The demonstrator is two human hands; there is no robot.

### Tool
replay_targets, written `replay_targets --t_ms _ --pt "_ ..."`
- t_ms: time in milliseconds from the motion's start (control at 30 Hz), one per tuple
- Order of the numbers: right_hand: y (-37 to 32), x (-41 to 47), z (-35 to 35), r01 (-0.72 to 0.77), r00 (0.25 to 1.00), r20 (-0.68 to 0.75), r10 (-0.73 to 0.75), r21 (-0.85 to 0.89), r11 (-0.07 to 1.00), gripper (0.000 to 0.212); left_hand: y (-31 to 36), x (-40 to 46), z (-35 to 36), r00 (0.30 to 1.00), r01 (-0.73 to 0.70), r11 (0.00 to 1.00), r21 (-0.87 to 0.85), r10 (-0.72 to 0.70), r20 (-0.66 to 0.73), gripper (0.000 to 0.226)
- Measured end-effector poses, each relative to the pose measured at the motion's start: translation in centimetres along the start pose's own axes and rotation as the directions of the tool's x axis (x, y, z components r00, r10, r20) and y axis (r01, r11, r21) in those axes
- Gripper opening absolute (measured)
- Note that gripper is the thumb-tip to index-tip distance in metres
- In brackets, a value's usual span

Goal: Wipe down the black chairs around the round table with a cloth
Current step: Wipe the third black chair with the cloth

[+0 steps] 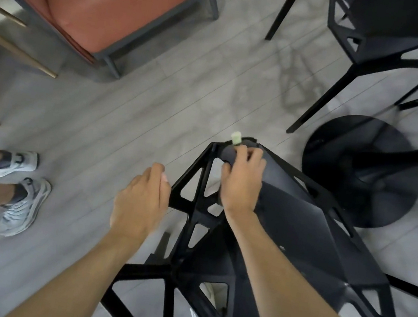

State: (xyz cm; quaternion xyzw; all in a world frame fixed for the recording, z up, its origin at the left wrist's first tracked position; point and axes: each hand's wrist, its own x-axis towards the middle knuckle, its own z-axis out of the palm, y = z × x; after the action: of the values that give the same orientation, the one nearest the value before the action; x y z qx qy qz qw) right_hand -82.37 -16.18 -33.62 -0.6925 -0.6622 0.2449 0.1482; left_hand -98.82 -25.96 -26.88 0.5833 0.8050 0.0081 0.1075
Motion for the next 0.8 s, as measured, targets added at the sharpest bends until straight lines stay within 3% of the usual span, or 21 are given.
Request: replay_targets --t_ms 100,200,400,467,533,600,800 --pt "-1.0 -1.9 1.9 0.124 0.992 0.002 -0.124 -0.037 0.992 0.039 0.1 -0.1 0.0 1.0 -0.004 1.0 -0.018 0.004 0.002 0.036" --pt "1.0 -5.1 2.7 0.237 0.971 0.012 -0.237 -0.097 0.967 0.03 0.0 -0.1 0.0 1.0 -0.012 1.0 -0.028 0.012 0.013 0.038" --pt "5.0 -7.8 1.7 0.591 0.798 0.275 -0.536 -0.191 0.783 0.047 -0.1 -0.1 0.0 0.999 -0.034 0.999 -0.014 0.034 -0.005 0.031" --pt "4.9 -5.3 0.5 0.494 0.868 0.171 -0.466 -0.21 0.844 0.046 -0.3 0.1 0.2 0.999 -0.037 0.999 -0.032 0.037 -0.006 0.031" --pt "4.2 -2.4 -0.7 0.219 0.975 0.004 -0.222 -0.189 0.957 0.042 -0.4 0.0 0.5 0.999 -0.031 0.999 -0.045 0.031 -0.01 0.032" --pt "3.6 -1.3 -0.8 0.067 0.995 -0.059 -0.078 -0.173 0.983 0.04 -0.4 0.1 0.5 1.0 -0.029 0.998 -0.05 0.028 -0.012 0.032" --pt "4.2 -9.8 2.5 0.25 0.953 0.198 -0.229 -0.087 0.964 0.04 -0.3 0.0 0.4 0.999 -0.051 0.998 -0.043 0.051 -0.012 0.031"
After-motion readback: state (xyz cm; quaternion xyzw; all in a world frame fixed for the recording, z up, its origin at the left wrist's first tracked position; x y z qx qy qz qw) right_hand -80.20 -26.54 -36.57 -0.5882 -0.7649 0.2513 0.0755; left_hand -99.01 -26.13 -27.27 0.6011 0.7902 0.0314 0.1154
